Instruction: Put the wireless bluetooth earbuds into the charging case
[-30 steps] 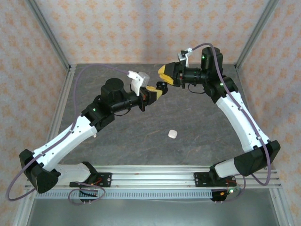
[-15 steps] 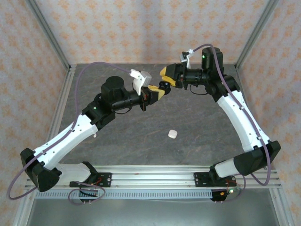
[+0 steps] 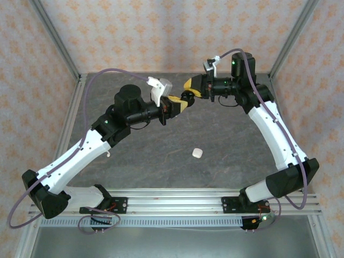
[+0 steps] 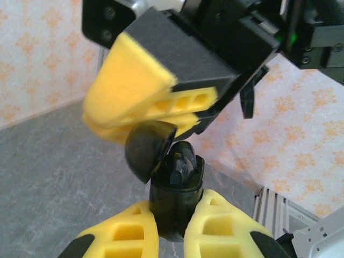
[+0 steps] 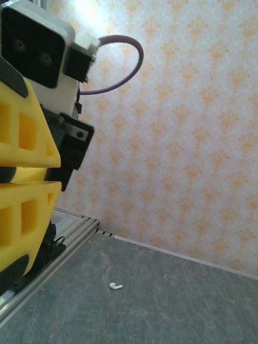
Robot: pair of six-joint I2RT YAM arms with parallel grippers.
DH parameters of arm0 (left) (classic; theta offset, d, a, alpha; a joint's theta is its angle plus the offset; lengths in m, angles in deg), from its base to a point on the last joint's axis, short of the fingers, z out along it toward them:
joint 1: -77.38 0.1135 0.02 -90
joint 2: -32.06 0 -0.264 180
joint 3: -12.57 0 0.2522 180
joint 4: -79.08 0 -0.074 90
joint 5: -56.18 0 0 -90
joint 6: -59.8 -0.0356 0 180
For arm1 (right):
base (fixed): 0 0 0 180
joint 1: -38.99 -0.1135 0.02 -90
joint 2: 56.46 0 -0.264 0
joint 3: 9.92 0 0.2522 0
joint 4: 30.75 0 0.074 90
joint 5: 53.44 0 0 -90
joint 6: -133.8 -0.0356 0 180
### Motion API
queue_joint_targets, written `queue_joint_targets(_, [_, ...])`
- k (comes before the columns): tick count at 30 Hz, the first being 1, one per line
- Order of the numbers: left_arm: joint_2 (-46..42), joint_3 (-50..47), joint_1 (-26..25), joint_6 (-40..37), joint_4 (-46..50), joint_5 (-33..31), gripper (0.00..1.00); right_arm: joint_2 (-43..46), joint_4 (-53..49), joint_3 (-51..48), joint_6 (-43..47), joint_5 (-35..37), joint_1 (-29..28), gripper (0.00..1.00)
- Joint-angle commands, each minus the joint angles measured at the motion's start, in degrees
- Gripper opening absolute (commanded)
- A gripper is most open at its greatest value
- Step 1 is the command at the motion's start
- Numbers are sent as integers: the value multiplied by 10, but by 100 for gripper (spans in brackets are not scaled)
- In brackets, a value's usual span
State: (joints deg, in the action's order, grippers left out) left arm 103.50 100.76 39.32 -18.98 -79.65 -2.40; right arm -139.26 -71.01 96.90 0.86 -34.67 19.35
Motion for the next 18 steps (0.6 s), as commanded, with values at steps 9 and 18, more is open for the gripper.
queue_joint_targets(9, [4, -15, 29, 75, -33, -41, 0, 55, -26, -3, 65, -23, -10, 17])
queue_joint_targets(18, [-26, -51, 43, 90, 3, -82, 0, 49, -228, 44, 176, 221, 30, 29])
